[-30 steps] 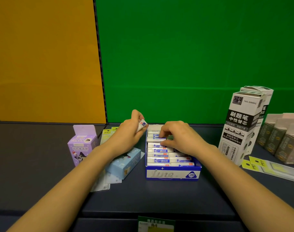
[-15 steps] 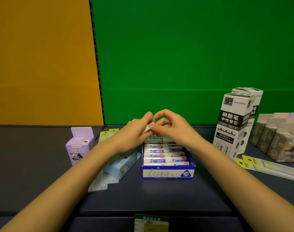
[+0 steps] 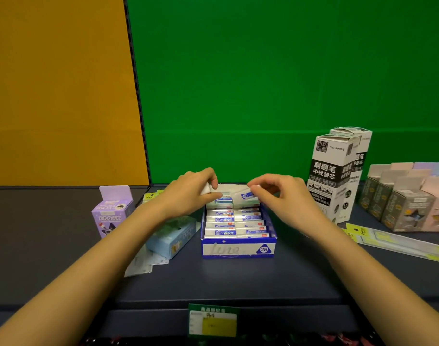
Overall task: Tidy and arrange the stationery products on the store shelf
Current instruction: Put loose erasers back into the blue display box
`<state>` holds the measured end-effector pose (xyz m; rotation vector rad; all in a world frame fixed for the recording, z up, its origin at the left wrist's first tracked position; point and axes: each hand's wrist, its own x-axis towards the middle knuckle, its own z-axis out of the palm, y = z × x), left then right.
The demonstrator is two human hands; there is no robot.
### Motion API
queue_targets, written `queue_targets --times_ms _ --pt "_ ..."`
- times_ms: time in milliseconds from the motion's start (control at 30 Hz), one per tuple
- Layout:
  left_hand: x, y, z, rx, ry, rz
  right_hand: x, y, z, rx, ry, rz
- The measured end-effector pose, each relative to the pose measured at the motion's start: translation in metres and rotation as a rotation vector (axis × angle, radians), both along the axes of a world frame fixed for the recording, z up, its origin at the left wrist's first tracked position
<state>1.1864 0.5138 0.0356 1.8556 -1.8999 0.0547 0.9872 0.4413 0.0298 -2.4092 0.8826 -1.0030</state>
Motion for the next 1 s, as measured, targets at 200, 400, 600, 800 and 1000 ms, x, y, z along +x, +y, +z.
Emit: queue_targets --times_ms 200,400,600,800,1000 --pt "-0.007 0.004 0.006 0.169 0.082 -0.010 0.001 -0.007 -0.011 -0.002 0.086 -0.037" --pt "-0.008 0.012 0.010 0.279 0.154 -0.082 0.004 -0.013 -0.017 -0.002 0.116 -0.043" --pt "-0.005 0.010 0.005 0.163 0.099 -0.106 0.005 -0.014 -0.016 -0.068 0.234 -0.057" --pt "-0.016 0.000 -0.004 -0.020 -0.025 -0.012 0.009 -0.013 -0.014 -0.188 0.429 -0.090" --pt "-0.020 -0.008 -0.012 0.006 -0.131 0.028 0.012 -0.008 -0.006 -0.303 0.507 -0.111"
